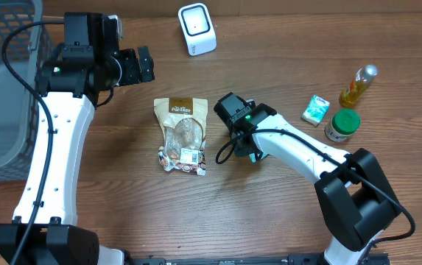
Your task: Scan the item barcode
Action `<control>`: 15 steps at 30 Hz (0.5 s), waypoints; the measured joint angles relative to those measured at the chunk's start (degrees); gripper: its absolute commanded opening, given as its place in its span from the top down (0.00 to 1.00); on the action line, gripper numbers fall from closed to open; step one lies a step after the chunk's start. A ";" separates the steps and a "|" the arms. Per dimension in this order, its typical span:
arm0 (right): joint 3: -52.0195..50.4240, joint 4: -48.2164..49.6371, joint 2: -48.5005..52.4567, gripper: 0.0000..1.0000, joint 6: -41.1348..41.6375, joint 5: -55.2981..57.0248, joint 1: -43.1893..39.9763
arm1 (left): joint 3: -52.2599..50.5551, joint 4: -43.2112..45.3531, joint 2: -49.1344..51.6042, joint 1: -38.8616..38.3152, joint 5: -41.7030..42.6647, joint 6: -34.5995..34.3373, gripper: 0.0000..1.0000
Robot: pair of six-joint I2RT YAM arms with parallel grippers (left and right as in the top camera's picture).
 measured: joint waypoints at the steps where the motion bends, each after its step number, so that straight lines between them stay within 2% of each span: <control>1: -0.09 0.26 0.00 0.58 0.02 0.00 0.00 | 0.00 0.00 0.00 0.00 0.00 0.00 0.00; 7: -2.14 2.40 0.00 0.62 -0.04 -0.07 0.00 | 0.00 0.00 0.00 0.00 0.00 0.00 0.00; 12: -5.31 5.20 0.00 0.75 -0.70 -0.35 0.00 | 0.00 0.00 0.00 0.02 0.00 0.00 0.01; 15: -5.99 6.58 -0.15 0.78 -0.70 -0.24 0.02 | 0.00 0.00 0.00 0.00 0.00 0.00 0.00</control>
